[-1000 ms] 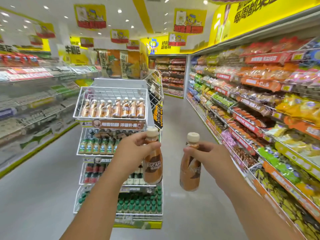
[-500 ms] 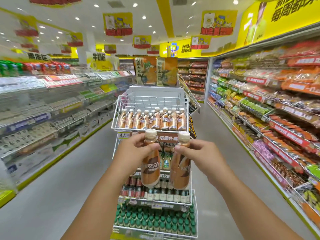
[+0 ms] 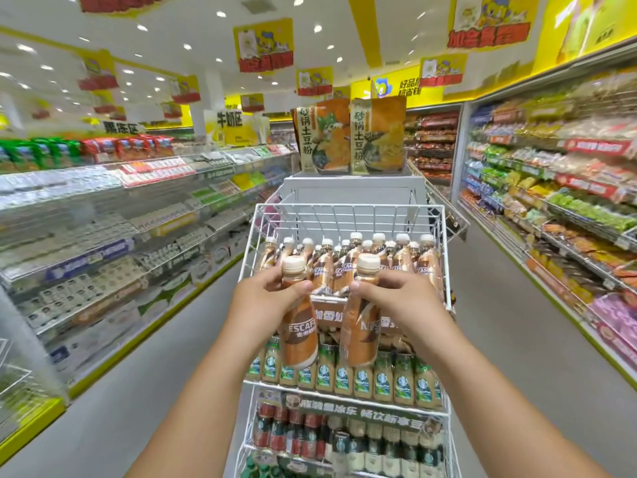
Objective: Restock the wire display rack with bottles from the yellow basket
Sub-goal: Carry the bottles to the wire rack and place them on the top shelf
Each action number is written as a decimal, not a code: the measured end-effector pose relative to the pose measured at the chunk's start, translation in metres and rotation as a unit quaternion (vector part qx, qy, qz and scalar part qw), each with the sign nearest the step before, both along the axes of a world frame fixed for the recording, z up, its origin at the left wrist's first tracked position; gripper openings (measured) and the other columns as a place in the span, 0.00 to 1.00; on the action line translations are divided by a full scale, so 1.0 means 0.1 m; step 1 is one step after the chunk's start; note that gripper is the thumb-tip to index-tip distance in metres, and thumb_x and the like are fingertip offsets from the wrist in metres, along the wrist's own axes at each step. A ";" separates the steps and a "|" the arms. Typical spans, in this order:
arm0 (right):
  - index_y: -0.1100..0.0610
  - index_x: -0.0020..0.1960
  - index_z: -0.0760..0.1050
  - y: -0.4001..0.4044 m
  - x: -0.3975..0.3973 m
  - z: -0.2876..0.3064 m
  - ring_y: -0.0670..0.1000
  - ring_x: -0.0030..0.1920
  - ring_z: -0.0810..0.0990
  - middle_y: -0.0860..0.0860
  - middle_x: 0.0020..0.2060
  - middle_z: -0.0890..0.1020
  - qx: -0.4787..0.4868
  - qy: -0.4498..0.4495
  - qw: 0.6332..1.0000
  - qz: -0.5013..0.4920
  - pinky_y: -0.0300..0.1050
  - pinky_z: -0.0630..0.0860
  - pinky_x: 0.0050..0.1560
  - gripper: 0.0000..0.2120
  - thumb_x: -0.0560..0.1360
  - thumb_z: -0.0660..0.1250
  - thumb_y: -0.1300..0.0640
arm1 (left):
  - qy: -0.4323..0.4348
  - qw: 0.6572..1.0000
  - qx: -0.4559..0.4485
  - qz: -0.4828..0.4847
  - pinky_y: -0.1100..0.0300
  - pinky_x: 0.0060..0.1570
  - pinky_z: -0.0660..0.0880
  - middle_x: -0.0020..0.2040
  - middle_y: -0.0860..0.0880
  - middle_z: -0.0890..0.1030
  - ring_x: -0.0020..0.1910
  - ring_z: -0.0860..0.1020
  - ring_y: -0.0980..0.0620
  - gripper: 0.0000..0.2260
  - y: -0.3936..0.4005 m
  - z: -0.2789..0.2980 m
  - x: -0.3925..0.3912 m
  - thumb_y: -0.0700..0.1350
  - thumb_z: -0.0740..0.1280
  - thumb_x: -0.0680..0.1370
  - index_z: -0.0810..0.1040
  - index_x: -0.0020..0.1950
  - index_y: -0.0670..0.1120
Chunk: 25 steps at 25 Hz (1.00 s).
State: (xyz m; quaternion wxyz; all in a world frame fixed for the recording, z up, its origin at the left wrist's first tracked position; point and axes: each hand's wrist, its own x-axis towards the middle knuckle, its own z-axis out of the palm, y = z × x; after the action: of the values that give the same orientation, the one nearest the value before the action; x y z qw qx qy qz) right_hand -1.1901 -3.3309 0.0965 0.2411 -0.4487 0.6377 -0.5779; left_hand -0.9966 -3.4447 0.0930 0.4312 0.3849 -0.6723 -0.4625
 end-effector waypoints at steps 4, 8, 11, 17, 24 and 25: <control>0.51 0.39 0.85 -0.78 -0.36 0.13 0.47 0.39 0.83 0.44 0.35 0.86 0.005 0.026 1.000 -0.016 0.42 0.73 0.40 0.10 0.70 0.80 0.45 | -0.002 1.000 -0.004 0.008 0.68 0.39 0.79 0.40 0.61 0.86 0.38 0.83 0.66 0.09 -0.69 0.12 -0.36 0.46 0.79 0.72 0.84 0.46 0.58; 0.53 0.44 0.87 -1.43 -0.51 0.18 0.48 0.44 0.86 0.45 0.37 0.88 0.034 0.041 0.998 -0.030 0.44 0.78 0.44 0.12 0.69 0.80 0.44 | -0.026 1.000 -0.013 0.000 0.68 0.35 0.76 0.43 0.57 0.87 0.42 0.85 0.60 0.09 -1.34 0.15 -0.62 0.47 0.79 0.72 0.85 0.50 0.54; 0.52 0.42 0.86 -1.83 -0.56 0.16 0.47 0.41 0.86 0.44 0.35 0.87 0.060 0.053 0.995 -0.054 0.44 0.77 0.43 0.12 0.69 0.80 0.43 | -0.040 0.999 0.002 -0.018 0.59 0.41 0.82 0.44 0.55 0.87 0.41 0.85 0.57 0.08 -1.82 0.10 -0.78 0.47 0.79 0.72 0.85 0.50 0.53; 0.52 0.47 0.85 -2.40 -0.57 -0.01 0.48 0.43 0.86 0.46 0.40 0.88 0.102 0.087 0.982 -0.132 0.44 0.79 0.43 0.15 0.68 0.81 0.44 | -0.089 0.994 0.003 -0.056 0.57 0.43 0.82 0.38 0.62 0.83 0.39 0.82 0.60 0.09 -2.45 -0.08 -1.04 0.51 0.79 0.72 0.79 0.39 0.58; 0.53 0.59 0.84 -2.74 -0.58 -0.12 0.49 0.51 0.85 0.47 0.51 0.88 0.179 0.170 0.944 -0.221 0.45 0.80 0.53 0.25 0.68 0.80 0.40 | -0.172 0.981 -0.026 -0.092 0.53 0.56 0.80 0.59 0.54 0.84 0.55 0.82 0.52 0.28 -2.85 -0.30 -1.30 0.64 0.75 0.70 0.81 0.65 0.52; 0.54 0.57 0.85 -2.78 -0.57 -0.14 0.50 0.50 0.85 0.48 0.49 0.88 0.191 0.195 0.933 -0.234 0.46 0.81 0.52 0.25 0.67 0.79 0.39 | -0.186 0.978 -0.030 -0.092 0.52 0.56 0.79 0.61 0.53 0.83 0.56 0.82 0.50 0.31 -2.87 -0.33 -1.32 0.67 0.73 0.69 0.80 0.66 0.52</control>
State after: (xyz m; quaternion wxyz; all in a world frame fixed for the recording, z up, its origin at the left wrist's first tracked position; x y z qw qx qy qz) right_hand -1.2470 -3.6086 0.0821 0.0515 -0.3361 0.8573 -0.3865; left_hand -1.1285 -3.7313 0.0602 0.2652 0.3876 -0.7869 -0.4003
